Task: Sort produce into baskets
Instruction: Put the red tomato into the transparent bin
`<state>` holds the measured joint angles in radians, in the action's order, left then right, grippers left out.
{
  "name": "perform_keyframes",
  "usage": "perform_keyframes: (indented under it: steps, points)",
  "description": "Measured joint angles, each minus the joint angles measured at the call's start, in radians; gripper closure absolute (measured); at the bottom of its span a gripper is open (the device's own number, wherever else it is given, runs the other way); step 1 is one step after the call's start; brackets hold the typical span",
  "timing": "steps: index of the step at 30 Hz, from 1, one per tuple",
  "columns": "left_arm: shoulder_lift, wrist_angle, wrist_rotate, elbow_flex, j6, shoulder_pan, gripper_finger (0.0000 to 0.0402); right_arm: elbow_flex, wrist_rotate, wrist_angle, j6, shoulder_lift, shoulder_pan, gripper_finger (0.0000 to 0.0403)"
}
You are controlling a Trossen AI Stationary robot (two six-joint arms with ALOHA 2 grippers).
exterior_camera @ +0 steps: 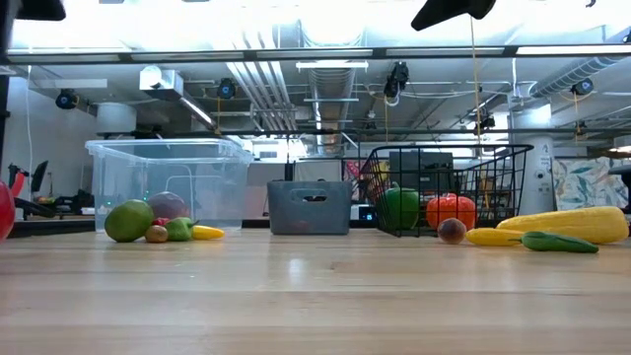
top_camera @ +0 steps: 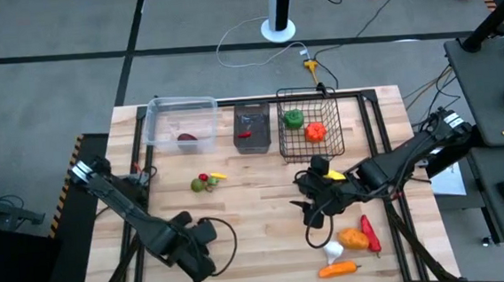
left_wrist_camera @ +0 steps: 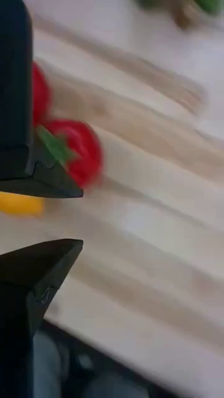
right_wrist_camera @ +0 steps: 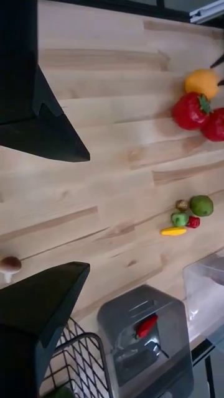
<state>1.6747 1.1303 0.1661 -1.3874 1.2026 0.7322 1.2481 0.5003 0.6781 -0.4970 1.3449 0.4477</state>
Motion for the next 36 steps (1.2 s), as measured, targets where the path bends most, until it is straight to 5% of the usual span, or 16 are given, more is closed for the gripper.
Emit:
perform_keyframes:
  steps: [15,29,36]
  points:
    - [0.084,0.109,-0.056,-0.058,0.041,-0.001,0.0288,-0.02,-0.003,-0.034,0.002,0.0,0.0,0.0131]
    - [0.121,0.206,-0.082,-0.057,0.064,-0.008,0.0068,-0.02,-0.006,-0.062,0.014,0.0,0.0,0.0115]
    - [0.142,0.2,-0.063,-0.057,0.044,-0.008,0.0019,-0.02,-0.006,-0.063,0.013,0.0,0.0,0.0115]
